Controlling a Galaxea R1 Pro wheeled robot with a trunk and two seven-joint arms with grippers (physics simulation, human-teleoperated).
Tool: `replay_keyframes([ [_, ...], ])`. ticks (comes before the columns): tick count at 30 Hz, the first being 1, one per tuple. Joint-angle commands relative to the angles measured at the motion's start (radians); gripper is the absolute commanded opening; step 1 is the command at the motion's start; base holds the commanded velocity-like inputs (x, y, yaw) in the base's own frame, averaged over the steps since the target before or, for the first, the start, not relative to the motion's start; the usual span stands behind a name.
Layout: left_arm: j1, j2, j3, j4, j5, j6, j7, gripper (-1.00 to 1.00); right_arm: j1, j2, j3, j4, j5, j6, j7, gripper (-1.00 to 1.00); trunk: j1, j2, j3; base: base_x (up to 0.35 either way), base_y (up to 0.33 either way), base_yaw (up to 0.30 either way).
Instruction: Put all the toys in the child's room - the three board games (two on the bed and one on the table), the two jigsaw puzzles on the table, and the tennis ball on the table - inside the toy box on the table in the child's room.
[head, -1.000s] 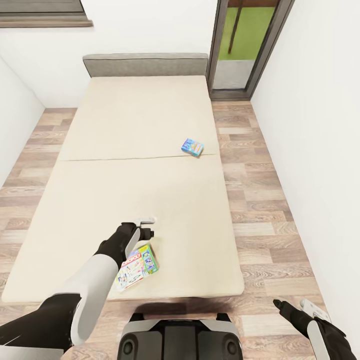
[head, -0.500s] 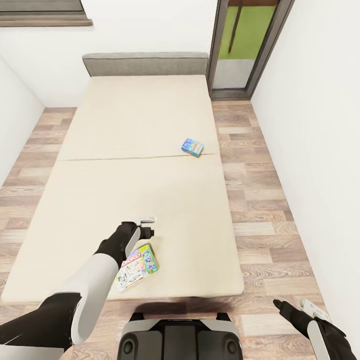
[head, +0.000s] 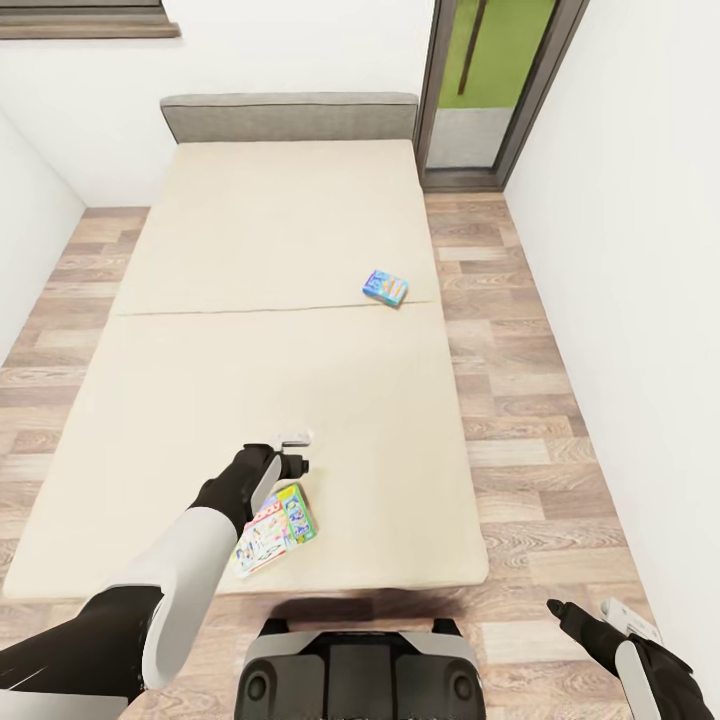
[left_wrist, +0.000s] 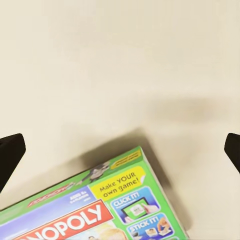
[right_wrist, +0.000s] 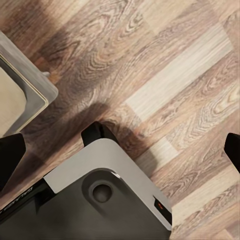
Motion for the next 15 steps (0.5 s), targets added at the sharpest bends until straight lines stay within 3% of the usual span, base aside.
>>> replay_keyframes([
  [1,0.0,-0.001,0.006,-0.001,-0.005,0.004,0.0,1.0,0.0,0.0,-0.002,-0.001,-0.003,0.006,0.002,1.0,0.0,-0.001,-0.003,0.0,0.0,0.0],
  [15,0.0,0.0,0.001,0.008,-0.007,-0.052,0.0,1.0,-0.001,-0.002,-0.003,0.0,-0.003,0.007,0.002,1.0,0.0,-0.001,-0.026,0.0,0.0,0.0],
])
